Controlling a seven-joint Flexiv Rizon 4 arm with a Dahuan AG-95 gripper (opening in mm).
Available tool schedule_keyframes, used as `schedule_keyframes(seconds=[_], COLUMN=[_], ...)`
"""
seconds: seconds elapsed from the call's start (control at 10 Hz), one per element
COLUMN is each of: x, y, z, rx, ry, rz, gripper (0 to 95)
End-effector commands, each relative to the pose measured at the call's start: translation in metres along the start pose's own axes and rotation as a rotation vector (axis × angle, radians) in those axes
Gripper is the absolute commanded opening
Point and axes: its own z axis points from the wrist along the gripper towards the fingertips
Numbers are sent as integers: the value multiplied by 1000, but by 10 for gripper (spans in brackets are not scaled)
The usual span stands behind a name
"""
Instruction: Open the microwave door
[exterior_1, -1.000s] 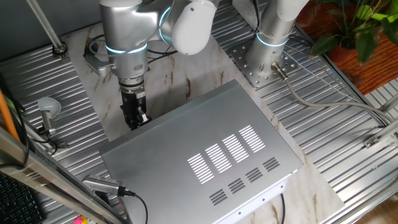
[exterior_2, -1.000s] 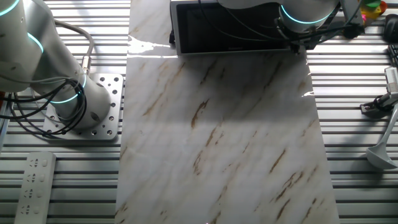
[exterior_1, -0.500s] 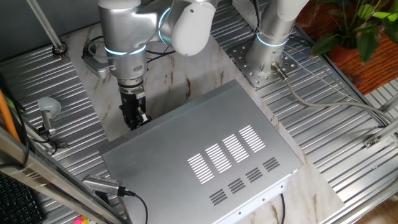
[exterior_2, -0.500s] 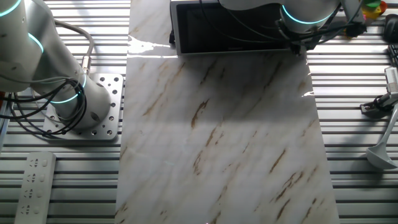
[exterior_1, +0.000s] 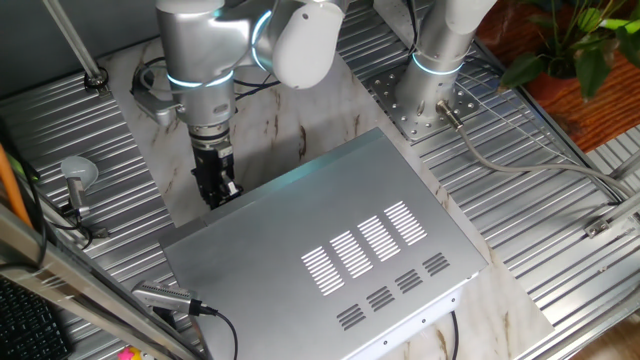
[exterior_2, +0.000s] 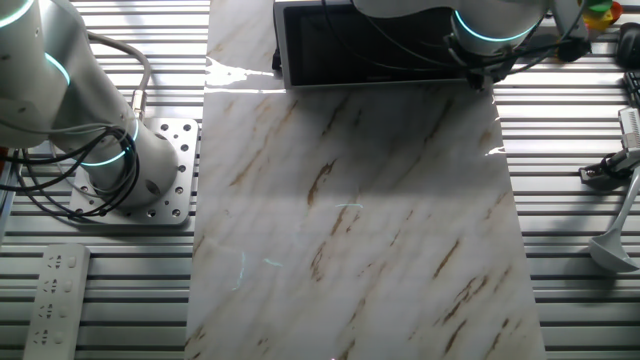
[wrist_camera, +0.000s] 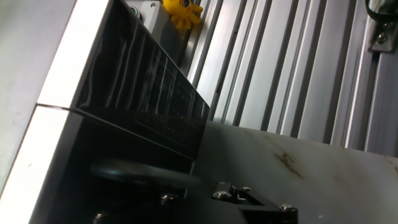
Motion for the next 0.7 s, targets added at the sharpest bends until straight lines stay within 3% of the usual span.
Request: schedule_keyframes(seconds=[0.1, 0.3, 0.4, 0.5, 0.6, 0.7], x=[-3, -5, -4, -3, 0, 0], y=[1, 3, 0, -1, -6, -6], z=[-2, 3, 1, 0, -4, -3], rx=[5, 26, 28, 23, 6, -9], ry=[9, 9, 14, 15, 23, 20], rz=[19, 3, -8, -13, -24, -14], gripper=[380, 380, 190, 190, 0, 0])
